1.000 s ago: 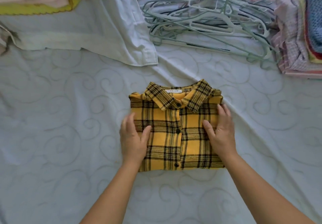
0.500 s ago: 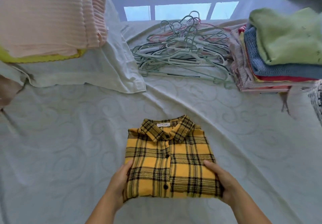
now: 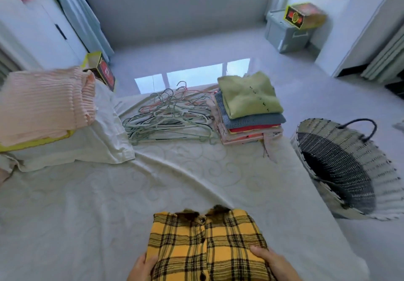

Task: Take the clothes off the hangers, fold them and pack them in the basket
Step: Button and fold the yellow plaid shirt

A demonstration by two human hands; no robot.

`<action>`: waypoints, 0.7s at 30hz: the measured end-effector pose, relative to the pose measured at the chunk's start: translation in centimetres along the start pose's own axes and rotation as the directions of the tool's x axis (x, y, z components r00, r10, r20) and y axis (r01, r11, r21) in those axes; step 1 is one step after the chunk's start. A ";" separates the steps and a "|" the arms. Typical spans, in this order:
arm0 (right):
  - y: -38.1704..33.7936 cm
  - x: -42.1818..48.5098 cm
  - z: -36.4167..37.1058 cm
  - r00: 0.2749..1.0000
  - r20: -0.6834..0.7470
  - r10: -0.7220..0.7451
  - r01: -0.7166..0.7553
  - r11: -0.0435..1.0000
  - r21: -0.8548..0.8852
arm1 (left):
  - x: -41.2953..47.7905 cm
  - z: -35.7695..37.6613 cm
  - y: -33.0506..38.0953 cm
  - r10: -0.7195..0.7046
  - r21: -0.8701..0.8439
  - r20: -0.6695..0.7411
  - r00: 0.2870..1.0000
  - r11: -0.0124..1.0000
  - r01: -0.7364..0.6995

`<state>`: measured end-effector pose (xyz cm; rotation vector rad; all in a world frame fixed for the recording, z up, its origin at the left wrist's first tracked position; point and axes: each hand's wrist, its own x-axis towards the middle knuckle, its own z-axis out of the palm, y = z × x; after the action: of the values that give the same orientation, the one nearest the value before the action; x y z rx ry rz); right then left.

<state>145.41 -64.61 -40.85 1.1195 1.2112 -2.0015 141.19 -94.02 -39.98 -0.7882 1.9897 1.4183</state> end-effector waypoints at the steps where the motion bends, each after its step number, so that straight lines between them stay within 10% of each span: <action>1: -1.1 -1.4 -1.4 0.999 0.028 -0.019 0.019 1.000 0.002 | -1.9 1.6 1.3 0.018 0.001 0.005 1.000 1.000 -0.018; 21: -22.1 -13.4 -17.4 0.975 0.001 -0.221 0.221 0.975 0.025 | -12.1 20.8 19.2 0.168 -0.171 -0.047 0.985 0.970 -0.174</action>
<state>141.58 -38.74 -23.90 1.0299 1.3646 -2.1866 137.38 -67.39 -24.98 -0.7323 2.0182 1.7089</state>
